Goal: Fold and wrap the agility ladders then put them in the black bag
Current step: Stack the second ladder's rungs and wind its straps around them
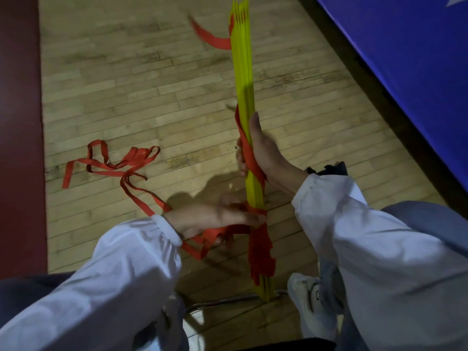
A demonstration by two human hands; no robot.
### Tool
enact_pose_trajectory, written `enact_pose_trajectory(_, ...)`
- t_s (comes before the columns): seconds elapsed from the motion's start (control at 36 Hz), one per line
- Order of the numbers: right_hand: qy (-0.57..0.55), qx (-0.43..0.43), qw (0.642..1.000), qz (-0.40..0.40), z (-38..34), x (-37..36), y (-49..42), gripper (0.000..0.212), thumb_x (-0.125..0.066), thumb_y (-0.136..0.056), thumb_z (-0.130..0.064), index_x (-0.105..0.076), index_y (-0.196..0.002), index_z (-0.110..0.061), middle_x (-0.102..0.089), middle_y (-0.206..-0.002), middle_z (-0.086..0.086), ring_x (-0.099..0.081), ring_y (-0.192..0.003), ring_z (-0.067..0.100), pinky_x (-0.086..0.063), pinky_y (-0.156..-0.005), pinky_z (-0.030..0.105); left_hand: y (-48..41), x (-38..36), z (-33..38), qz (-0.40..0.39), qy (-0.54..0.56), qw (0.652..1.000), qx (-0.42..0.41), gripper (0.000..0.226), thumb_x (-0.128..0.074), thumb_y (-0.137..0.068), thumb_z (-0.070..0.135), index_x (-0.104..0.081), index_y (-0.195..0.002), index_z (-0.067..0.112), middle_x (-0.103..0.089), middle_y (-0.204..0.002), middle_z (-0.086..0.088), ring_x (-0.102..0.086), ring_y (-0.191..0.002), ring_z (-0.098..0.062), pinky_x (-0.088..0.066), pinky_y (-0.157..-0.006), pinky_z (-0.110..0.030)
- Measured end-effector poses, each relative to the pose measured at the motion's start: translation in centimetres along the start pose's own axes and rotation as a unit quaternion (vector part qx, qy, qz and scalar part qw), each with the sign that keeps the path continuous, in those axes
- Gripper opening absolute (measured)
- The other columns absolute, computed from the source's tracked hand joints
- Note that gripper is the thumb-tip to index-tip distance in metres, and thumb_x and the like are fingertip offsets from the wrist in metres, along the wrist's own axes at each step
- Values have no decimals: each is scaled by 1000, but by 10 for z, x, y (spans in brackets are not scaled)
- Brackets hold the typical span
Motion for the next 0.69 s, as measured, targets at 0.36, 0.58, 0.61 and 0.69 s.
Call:
enact_pose_trajectory(0.36,-11,-20,1000,-11,0,8,-8,67,-22,-86,-77,-44,-75,-14,-47,-58,2,-51,-48,17,-47,-52,29,-2,6,-3,18,49,998,-35,28,-73,-82,30,-65,-56,27,-56,-52,2,-48,-45,-23,-37,-42,-26)
enact_pose_trajectory(0.58,-305,-126,940,-88,-12,3,2,48,-60,-86,-56,-59,-78,-9,-54,-67,5,-59,-63,20,-52,-68,34,3,4,2,-79,188,974,-97,59,-75,-72,39,-58,-106,-7,-60,-74,-13,-49,-41,-15,-38,-39,-21)
enact_pose_trajectory(0.61,-360,-152,914,-109,-14,0,5,45,-64,-85,-52,-57,-78,-8,-53,-68,6,-58,-63,20,-53,-66,34,3,3,1,-86,189,973,-101,57,-77,-71,41,-60,-103,-3,-61,-74,-11,-51,-43,-15,-39,-41,-22)
enact_pose_trajectory(0.69,-424,-221,859,-186,-13,-3,9,42,-67,-82,-46,-49,-79,-8,-56,-76,11,-61,-72,18,-57,-58,29,3,-1,0,-115,223,962,-107,59,-80,-68,45,-61,-100,-1,-63,-67,-6,-54,-43,-12,-42,-42,-22)
Point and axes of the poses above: each hand's wrist, its own y-axis away from the middle knuckle, its own x-axis out of the back of the hand, z = x × y, the point moved 2 cm from there along -y, towards the middle knuckle
